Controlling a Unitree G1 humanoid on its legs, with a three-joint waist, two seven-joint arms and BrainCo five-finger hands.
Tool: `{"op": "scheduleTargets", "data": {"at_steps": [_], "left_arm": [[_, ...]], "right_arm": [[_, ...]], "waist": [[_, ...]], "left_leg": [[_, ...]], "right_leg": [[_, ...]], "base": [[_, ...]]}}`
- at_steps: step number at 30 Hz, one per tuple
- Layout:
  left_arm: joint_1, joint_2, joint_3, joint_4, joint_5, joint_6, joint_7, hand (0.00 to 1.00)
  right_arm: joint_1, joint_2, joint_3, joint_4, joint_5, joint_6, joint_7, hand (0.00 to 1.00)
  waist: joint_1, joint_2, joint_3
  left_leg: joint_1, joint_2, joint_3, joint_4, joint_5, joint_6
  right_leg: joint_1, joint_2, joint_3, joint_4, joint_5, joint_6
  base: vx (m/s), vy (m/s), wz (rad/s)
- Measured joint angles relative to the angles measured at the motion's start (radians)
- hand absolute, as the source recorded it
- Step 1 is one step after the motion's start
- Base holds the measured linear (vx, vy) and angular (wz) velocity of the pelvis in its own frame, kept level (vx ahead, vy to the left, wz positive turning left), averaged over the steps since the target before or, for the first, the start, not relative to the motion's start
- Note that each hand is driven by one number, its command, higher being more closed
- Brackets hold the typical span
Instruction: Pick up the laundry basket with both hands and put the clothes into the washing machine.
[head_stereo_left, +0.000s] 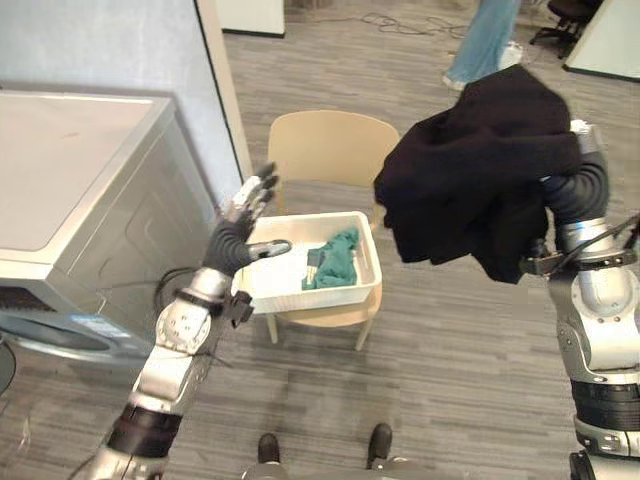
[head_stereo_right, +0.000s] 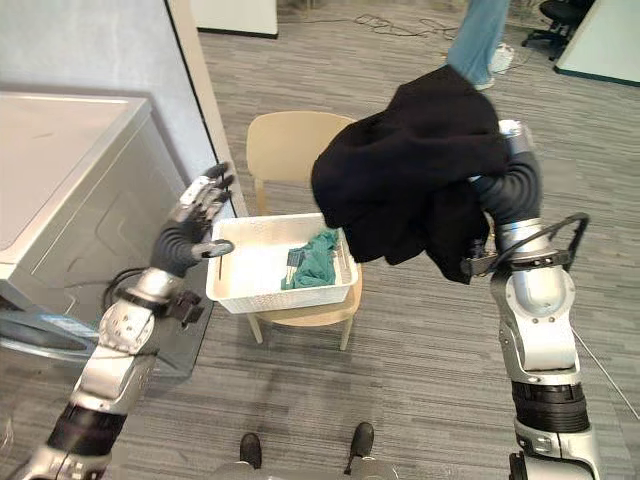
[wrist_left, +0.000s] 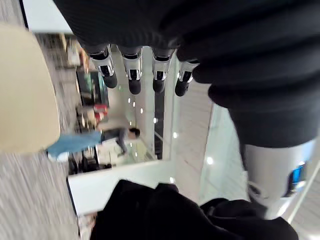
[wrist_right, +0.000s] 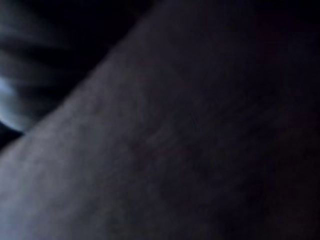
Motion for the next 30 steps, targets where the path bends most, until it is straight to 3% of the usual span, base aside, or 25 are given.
{"op": "scheduleTargets", "data": {"at_steps": [6,10,13,16,21,30], "left_arm": [[-0.149,0.034,-0.156,0.032,-0.137,0.025,-0.043,0.0],[-0.214,-0.049,-0.168,0.038,-0.146,0.024,-0.028,0.0],[-0.256,-0.102,-0.198,0.068,-0.146,0.023,-0.011,0.0],[-0.286,-0.154,-0.201,0.068,-0.146,0.022,0.013,0.0],[-0.341,-0.24,-0.21,0.069,-0.146,0.018,0.055,0.0],[-0.375,-0.26,-0.25,0.092,-0.186,0.02,0.054,0.0]], "right_arm": [[-0.062,-0.017,0.111,-0.002,0.074,0.009,0.037,1.0],[-0.074,-0.017,0.158,-0.012,0.106,0.016,0.043,1.0],[-0.074,-0.012,0.161,-0.012,0.114,0.019,0.043,1.0],[-0.074,0.02,0.161,-0.012,0.115,0.032,0.041,1.0],[-0.073,0.113,0.177,-0.012,0.115,0.035,0.041,1.0],[-0.071,0.193,0.224,-0.012,0.126,0.038,0.039,1.0]], "waist": [[-0.049,0.025,0.003],[-0.057,0.064,0.003],[-0.067,0.079,0.002],[-0.084,0.08,0.003],[-0.083,0.087,0.007],[-0.084,0.09,0.008]], "left_leg": [[-0.007,-0.01,0.035,0.0,-0.01,0.003],[-0.014,-0.011,0.054,0.0,-0.006,0.007],[-0.014,-0.011,0.055,0.0,-0.006,0.007],[-0.014,-0.011,0.057,0.0,-0.006,0.007],[-0.012,-0.011,0.063,0.0,-0.007,0.007],[-0.004,-0.01,0.075,0.0,-0.008,0.005]], "right_leg": [[-0.028,-0.005,0.034,-0.009,0.007,0.001],[-0.05,-0.002,0.054,-0.009,0.027,-0.002],[-0.05,-0.002,0.054,-0.009,0.029,-0.002],[-0.051,-0.002,0.056,-0.009,0.029,-0.002],[-0.054,-0.001,0.063,-0.009,0.028,-0.001],[-0.055,0.002,0.078,-0.01,0.024,0.004]], "base": [[-0.02,0.021,-0.2],[0.04,0.015,-0.15],[0.04,0.017,-0.02],[0.02,0.011,-0.01],[0.01,0.007,-0.02],[0.01,0.009,-0.05]]}}
